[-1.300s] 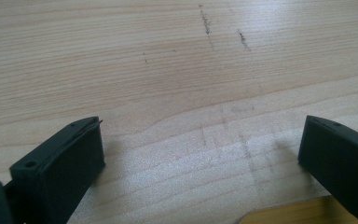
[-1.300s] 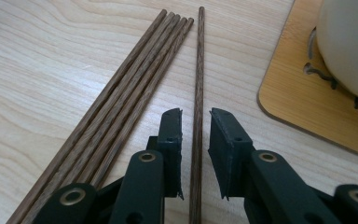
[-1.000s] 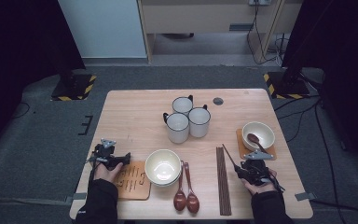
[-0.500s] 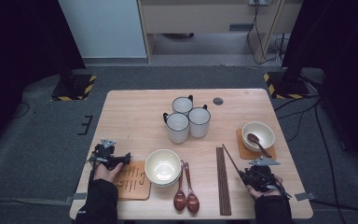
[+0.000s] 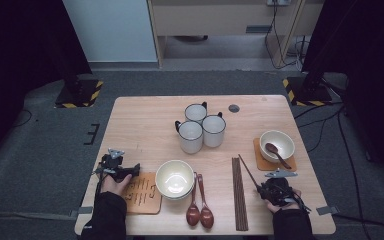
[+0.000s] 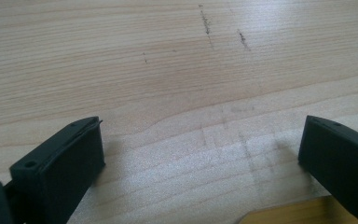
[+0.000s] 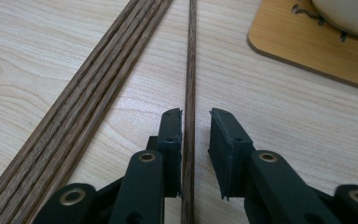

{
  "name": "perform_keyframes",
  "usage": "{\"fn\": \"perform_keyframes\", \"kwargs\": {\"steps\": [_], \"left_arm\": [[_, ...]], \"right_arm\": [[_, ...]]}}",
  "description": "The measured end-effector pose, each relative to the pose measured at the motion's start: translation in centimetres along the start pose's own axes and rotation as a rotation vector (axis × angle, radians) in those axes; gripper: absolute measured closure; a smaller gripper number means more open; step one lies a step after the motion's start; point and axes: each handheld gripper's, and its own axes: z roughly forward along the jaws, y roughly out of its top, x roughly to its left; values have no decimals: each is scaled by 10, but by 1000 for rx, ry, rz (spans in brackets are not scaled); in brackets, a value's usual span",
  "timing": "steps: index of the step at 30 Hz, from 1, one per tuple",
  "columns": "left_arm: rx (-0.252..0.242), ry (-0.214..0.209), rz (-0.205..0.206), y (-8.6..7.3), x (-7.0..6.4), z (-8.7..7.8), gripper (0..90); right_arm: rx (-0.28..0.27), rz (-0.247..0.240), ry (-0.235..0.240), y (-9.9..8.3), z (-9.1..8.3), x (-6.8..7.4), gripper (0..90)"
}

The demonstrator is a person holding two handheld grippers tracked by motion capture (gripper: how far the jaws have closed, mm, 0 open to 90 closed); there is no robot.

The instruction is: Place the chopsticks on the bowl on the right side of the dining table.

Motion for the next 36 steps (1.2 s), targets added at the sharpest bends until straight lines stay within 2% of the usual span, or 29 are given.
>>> {"fn": "perform_keyframes", "kwargs": {"steps": [17, 26, 36], "left_arm": [[0, 0, 0, 0, 0, 0, 0], [0, 0, -1, 0, 0, 0, 0], [0, 0, 0, 0, 0, 0, 0]], "right_arm": [[27, -20, -9, 0, 4, 1, 830], [35, 5, 2, 2, 3, -2, 849], [-8, 19, 30, 5, -6, -5, 850]]}}
